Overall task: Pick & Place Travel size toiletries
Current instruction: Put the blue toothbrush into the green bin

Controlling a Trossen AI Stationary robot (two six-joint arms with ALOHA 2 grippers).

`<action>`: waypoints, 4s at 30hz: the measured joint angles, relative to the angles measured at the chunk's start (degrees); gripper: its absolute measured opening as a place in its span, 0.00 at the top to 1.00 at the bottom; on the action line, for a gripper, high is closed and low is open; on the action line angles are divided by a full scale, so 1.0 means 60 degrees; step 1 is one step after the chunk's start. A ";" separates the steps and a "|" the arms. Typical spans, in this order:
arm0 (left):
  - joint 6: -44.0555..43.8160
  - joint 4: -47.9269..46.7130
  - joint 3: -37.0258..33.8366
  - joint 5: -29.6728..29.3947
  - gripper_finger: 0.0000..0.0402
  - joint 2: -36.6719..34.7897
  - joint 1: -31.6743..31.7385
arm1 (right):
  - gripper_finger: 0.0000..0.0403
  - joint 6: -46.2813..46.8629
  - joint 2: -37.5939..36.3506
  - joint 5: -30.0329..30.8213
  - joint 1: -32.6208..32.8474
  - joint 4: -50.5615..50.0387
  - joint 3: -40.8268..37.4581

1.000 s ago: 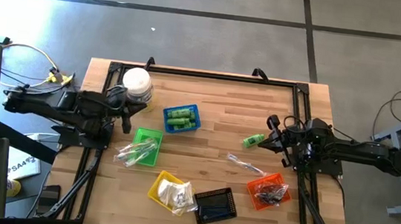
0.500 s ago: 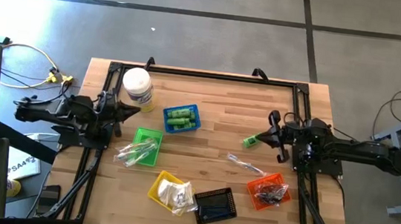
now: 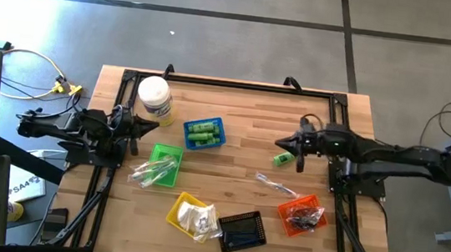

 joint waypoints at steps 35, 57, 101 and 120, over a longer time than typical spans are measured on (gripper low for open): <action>0.0029 -0.0007 0.0000 0.0021 1.00 0.0000 0.0000 | 0.47 0.2538 0.9000 0.1880 0.3587 -0.7424 0.4785; 0.0029 -0.0007 0.0004 0.0050 1.00 0.0000 0.0000 | 0.96 0.1104 0.9492 0.2084 0.3469 -0.5946 0.4781; 0.0542 0.0520 0.0820 -0.0118 1.00 -0.0034 0.0000 | 0.97 -0.5459 1.4306 -0.2914 0.1550 0.3499 1.2612; 0.0794 0.0411 0.0816 0.0021 1.00 -0.0033 0.0000 | 0.97 -0.5532 1.6752 -0.2538 0.1532 0.0493 1.5672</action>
